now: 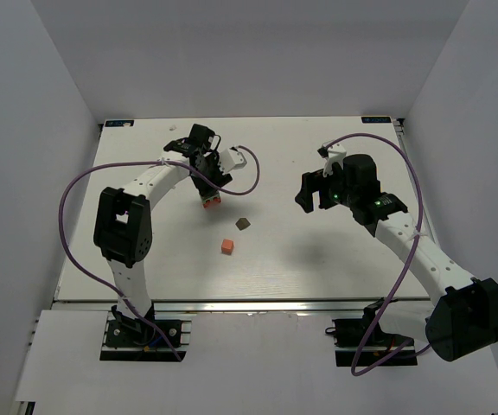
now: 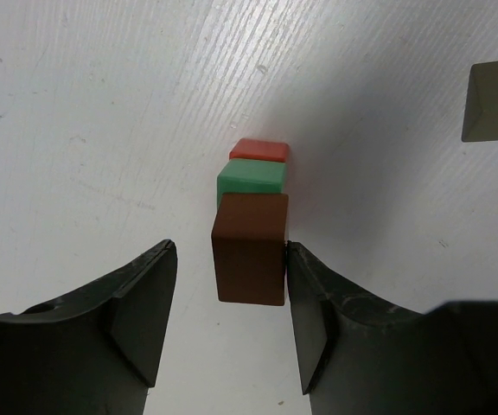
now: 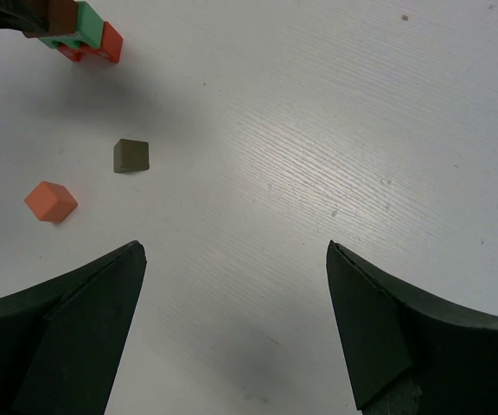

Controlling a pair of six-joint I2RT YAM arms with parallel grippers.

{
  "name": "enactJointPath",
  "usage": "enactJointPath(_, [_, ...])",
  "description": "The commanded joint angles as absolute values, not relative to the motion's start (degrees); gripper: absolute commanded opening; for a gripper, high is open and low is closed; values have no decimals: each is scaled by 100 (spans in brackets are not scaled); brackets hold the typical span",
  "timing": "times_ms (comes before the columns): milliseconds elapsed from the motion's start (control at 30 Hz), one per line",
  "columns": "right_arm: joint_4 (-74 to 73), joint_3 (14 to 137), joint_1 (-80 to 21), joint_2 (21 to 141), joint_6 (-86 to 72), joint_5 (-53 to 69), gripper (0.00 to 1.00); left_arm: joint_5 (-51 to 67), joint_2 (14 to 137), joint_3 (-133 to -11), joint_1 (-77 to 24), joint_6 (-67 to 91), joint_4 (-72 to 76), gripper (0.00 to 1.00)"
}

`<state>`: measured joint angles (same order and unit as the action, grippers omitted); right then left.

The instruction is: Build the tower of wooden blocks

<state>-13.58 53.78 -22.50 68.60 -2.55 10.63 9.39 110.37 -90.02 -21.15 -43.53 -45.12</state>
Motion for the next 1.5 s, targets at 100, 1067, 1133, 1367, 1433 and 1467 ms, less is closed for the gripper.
enactJointPath(100, [-1274, 5484, -2241, 6829, -202, 1090, 89, 861, 10890, -8982, -2092, -4473, -4465, 64])
enactJointPath(1067, [-1283, 5520, -2241, 6864, -211, 1143, 89, 897, 10863, -9035, -2092, -4720, -4439, 64])
enactJointPath(1133, [-1283, 5520, -2241, 6864, -211, 1151, 89, 888, 10872, -9053, -2092, -4720, -4421, 64])
enactJointPath(1367, [-1283, 5546, -2241, 6882, -211, 1152, 89, 932, 10898, -9123, -2092, -4755, -4403, 65])
enactJointPath(1433, [-1266, 5546, -2232, 6891, -211, 1151, 89, 949, 10898, -9123, -2092, -4781, -4403, 64])
enactJointPath(1467, [-1266, 5546, -2241, 6891, -211, 1177, 89, 958, 10898, -9123, -2092, -4799, -4395, 64])
